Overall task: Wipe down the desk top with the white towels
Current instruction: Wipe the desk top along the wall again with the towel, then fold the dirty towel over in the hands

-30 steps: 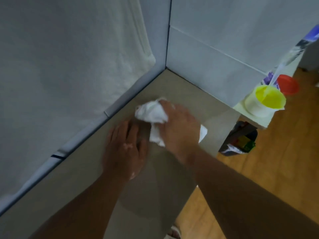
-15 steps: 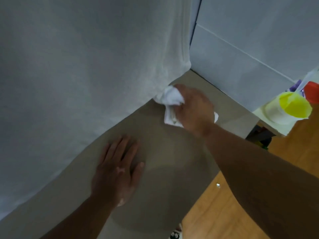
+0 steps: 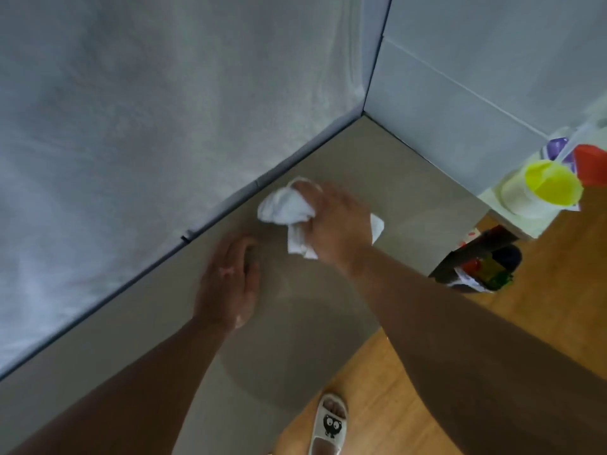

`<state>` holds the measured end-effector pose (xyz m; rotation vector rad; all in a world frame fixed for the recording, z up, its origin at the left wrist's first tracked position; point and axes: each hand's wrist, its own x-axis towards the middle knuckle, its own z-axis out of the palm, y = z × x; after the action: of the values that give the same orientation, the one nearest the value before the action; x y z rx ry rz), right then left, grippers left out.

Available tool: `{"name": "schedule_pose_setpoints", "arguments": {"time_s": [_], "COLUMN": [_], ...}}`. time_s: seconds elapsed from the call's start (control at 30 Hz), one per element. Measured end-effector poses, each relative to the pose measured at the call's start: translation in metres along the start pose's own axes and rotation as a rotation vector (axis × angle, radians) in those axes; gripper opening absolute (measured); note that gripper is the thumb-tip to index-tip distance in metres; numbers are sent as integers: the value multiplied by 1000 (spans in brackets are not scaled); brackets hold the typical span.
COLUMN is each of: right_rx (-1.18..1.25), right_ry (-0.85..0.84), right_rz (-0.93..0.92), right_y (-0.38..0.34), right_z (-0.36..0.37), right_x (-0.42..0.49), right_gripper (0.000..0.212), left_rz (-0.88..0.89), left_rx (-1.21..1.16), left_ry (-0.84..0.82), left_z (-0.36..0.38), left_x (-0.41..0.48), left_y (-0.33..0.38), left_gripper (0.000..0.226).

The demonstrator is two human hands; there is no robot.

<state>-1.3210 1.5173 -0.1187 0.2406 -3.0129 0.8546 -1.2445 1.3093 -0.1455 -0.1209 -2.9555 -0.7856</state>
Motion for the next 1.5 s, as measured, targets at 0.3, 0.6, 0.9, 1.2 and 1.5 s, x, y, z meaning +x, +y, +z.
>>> {"name": "schedule_pose_setpoints", "arguments": {"time_s": [0.3, 0.6, 0.9, 1.2, 1.5], "right_rx": [-66, 120, 197, 136, 13], "right_ry": [-159, -486, -669, -584, -584], "right_rz": [-151, -328, -575, -855, -954], "right_y": [-69, -102, -168, -241, -359], "right_z": [15, 15, 5, 18, 25], "right_x": [-161, -231, -295, -391, -502], "right_gripper": [71, 66, 75, 72, 95], "left_rz": [-622, -916, -1126, -1035, -919], "left_rx": [-534, -769, -1080, -1279, -1423], "left_ry": [-33, -267, -448, -169, 317], "left_z": [-68, -117, -177, -213, -283], "left_x": [-101, -215, -306, -453, -645], "left_y": [26, 47, 31, 12, -34], "left_gripper": [26, 61, 58, 46, 64]}}
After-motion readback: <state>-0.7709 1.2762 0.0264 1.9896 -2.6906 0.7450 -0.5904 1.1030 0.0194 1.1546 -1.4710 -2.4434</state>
